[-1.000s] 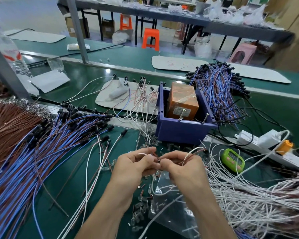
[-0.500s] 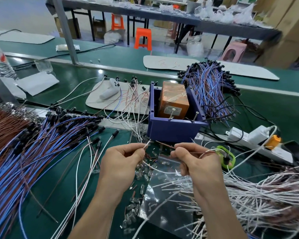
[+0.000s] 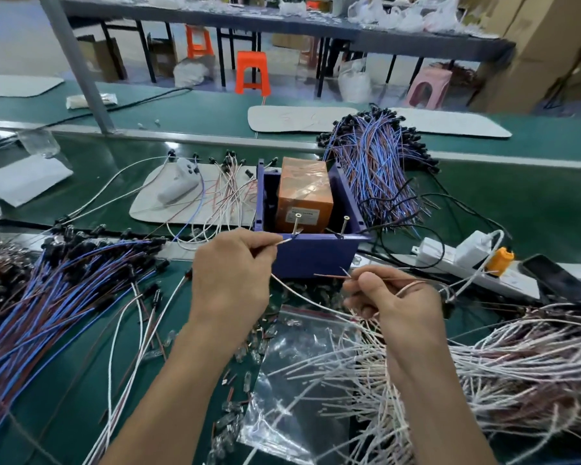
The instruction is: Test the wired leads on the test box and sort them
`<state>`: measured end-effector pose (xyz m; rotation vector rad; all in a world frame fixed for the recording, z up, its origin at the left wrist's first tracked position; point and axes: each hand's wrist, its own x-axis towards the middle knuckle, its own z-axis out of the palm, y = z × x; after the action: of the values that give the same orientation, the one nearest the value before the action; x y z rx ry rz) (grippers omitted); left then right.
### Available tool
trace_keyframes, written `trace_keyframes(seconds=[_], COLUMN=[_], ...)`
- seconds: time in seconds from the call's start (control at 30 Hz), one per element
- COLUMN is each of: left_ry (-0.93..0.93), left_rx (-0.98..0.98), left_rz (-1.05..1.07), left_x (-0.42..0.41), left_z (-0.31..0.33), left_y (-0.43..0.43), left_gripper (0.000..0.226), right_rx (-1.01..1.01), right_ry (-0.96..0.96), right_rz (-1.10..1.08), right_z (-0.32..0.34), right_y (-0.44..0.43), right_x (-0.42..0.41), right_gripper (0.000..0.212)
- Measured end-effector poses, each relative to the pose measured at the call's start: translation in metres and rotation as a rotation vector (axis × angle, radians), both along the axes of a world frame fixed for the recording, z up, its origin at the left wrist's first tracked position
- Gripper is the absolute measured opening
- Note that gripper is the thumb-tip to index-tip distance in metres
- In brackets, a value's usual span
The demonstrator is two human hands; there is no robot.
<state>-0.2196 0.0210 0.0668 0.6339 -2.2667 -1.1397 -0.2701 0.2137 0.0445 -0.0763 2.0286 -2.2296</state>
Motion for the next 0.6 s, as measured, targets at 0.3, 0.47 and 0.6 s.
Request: trace_keyframes(seconds=[0.3,0.47,0.6], left_ry=[0.013,-0.01,0.004], left_rx=[0.014,0.005,-0.009], left_rz=[-0.039,-0.018,0.018], left_x=[-0.015,-0.025,-0.025], left_z=[-0.005,-0.006,-0.006], left_y=[-0.004,-0.006,-0.008], left_gripper=[0.031,0.029,0.023], right_rx=[-0.04,-0.029,-0.031], right_ry=[-0.04,-0.04,-0.036], right_rz=[-0.018,-0.022,-0.034], right_z=[0.005,0.003,0.002], right_y=[0.003,0.004,0.004], right_x=[-0.011,-0.014,-0.017], right_gripper=[0.018,0.017,0.016])
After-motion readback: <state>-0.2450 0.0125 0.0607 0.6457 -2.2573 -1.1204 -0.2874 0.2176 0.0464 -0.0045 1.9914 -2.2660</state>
